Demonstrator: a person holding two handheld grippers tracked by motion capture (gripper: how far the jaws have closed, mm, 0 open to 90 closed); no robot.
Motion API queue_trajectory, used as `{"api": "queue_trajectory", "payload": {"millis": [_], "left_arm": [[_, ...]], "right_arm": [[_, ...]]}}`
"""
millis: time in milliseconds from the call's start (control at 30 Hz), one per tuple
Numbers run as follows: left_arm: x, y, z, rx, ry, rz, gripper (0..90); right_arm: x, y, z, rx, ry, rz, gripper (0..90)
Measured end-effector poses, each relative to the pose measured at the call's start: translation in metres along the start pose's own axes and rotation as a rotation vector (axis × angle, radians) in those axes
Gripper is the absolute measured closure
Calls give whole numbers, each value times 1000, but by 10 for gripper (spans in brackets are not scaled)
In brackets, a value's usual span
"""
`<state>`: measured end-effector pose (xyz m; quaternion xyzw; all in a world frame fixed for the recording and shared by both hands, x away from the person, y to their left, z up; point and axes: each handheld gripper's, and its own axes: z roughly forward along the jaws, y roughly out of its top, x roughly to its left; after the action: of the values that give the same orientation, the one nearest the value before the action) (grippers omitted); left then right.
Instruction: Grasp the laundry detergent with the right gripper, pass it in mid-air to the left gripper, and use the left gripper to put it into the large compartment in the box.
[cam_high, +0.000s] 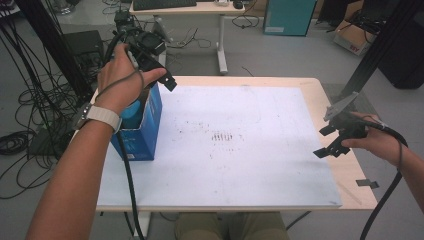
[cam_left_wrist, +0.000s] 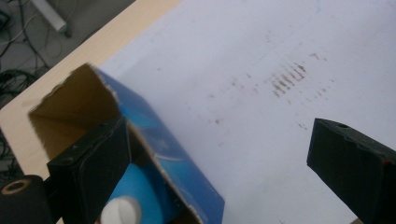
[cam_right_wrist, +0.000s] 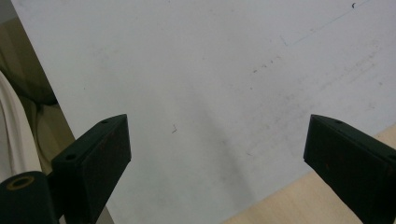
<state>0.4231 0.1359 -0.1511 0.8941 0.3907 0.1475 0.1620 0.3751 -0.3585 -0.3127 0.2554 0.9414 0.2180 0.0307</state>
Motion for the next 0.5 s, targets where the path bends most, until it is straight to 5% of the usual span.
{"api": "queue_trajectory", "payload": {"millis": [500], "left_arm": [[-47,24,13,-1,-64,241,70]], "right_arm": [[1,3,-3,-20,0,-20,76]]}}
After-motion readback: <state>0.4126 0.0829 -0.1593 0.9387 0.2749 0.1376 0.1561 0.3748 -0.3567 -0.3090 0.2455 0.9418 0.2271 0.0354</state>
